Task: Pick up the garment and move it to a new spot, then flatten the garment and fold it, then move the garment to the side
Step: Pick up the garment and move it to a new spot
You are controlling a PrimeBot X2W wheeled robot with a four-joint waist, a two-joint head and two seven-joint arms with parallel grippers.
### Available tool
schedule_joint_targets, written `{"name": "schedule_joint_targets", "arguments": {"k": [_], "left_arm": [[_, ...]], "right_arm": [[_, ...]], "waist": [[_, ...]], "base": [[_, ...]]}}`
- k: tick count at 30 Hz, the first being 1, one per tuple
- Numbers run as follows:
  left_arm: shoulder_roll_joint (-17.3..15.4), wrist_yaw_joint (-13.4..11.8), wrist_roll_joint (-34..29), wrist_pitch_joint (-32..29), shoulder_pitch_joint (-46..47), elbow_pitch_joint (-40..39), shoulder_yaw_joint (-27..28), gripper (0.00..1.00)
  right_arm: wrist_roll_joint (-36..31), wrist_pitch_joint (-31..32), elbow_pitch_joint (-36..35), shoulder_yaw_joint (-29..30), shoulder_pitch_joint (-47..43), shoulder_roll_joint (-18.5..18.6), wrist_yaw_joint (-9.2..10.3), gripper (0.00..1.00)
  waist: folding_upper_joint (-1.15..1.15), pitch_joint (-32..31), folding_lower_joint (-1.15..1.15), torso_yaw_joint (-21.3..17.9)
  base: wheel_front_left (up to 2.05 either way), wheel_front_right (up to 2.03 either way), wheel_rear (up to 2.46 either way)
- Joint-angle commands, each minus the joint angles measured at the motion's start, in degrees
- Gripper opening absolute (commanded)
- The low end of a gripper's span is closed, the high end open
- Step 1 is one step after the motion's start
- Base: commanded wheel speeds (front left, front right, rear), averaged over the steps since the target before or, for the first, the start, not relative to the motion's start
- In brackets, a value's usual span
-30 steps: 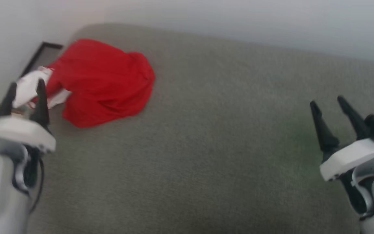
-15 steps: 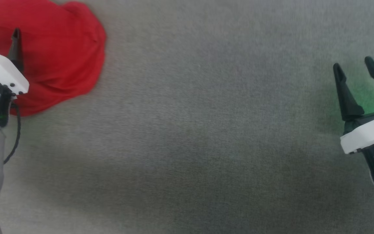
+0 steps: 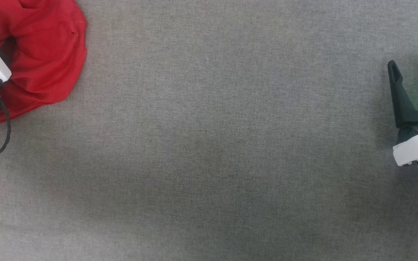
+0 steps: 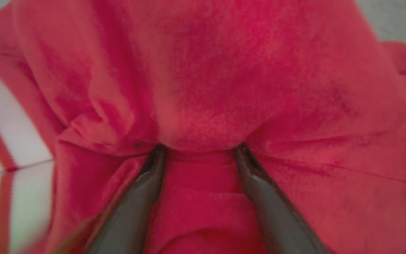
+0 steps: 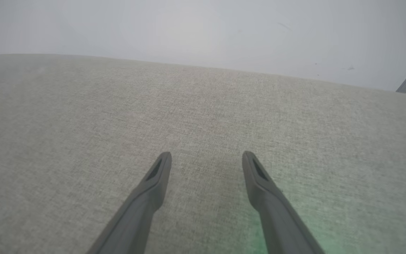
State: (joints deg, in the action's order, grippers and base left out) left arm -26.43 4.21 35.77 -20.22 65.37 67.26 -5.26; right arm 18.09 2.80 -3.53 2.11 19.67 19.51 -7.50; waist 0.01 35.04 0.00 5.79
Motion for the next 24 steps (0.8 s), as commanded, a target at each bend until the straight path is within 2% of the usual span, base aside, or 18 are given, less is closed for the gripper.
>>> {"name": "schedule_joint_targets", "arguments": {"k": [1,2,3,5,10,15,19,24], "left_arm": [[4.91,-0.02,0.55,-1.94,-5.68,4.72,-1.09,1.00],[4.79,0.30,0.90,-1.37,-5.67,4.85,-0.89,0.80],[4.33,0.49,1.31,-0.41,-5.60,4.77,-0.55,0.00],[3.71,1.26,1.91,0.45,-5.16,4.53,0.15,0.00],[-0.43,2.66,0.25,9.24,-2.25,-0.26,-1.12,0.00],[-2.70,3.16,-0.72,15.82,-1.96,-4.86,-3.10,0.00],[-3.90,3.16,-0.70,16.37,-2.17,-8.82,-5.41,0.00],[-7.10,3.18,0.12,14.52,-3.19,-16.69,-8.57,0.00]], "right_arm": [[-0.36,0.11,-0.40,0.11,0.57,-0.31,0.02,1.00],[-0.47,0.15,-0.37,0.24,0.65,-0.37,0.02,1.00],[-0.50,0.06,-0.28,0.36,0.68,-0.49,0.02,1.00],[-0.57,-0.32,0.06,0.67,0.37,-0.71,0.02,1.00],[0.35,-1.03,1.36,1.58,-1.18,-1.67,0.02,1.00],[0.53,-1.75,2.83,2.44,-2.74,-2.80,0.02,1.00],[0.53,-1.95,3.47,2.51,-3.51,-3.42,0.02,1.00],[0.56,-2.44,4.55,2.46,-4.87,-4.71,0.02,1.00]], "waist": [[-0.01,0.00,0.00,0.04],[-0.01,-0.12,0.00,0.13],[-0.01,-0.36,0.00,0.24],[-0.01,-1.24,0.00,0.52],[-0.01,-4.53,0.00,1.66],[-0.01,-9.19,0.00,2.91],[-0.01,-11.80,0.00,3.38],[-0.01,-15.90,0.00,4.02]], "base": [[0.00,0.00,0.00],[0.00,0.00,0.00],[0.00,0.00,0.00],[0.00,0.00,0.00],[0.00,0.00,0.00],[0.00,0.00,0.00],[0.00,0.00,0.00],[0.00,0.00,0.00]]}}
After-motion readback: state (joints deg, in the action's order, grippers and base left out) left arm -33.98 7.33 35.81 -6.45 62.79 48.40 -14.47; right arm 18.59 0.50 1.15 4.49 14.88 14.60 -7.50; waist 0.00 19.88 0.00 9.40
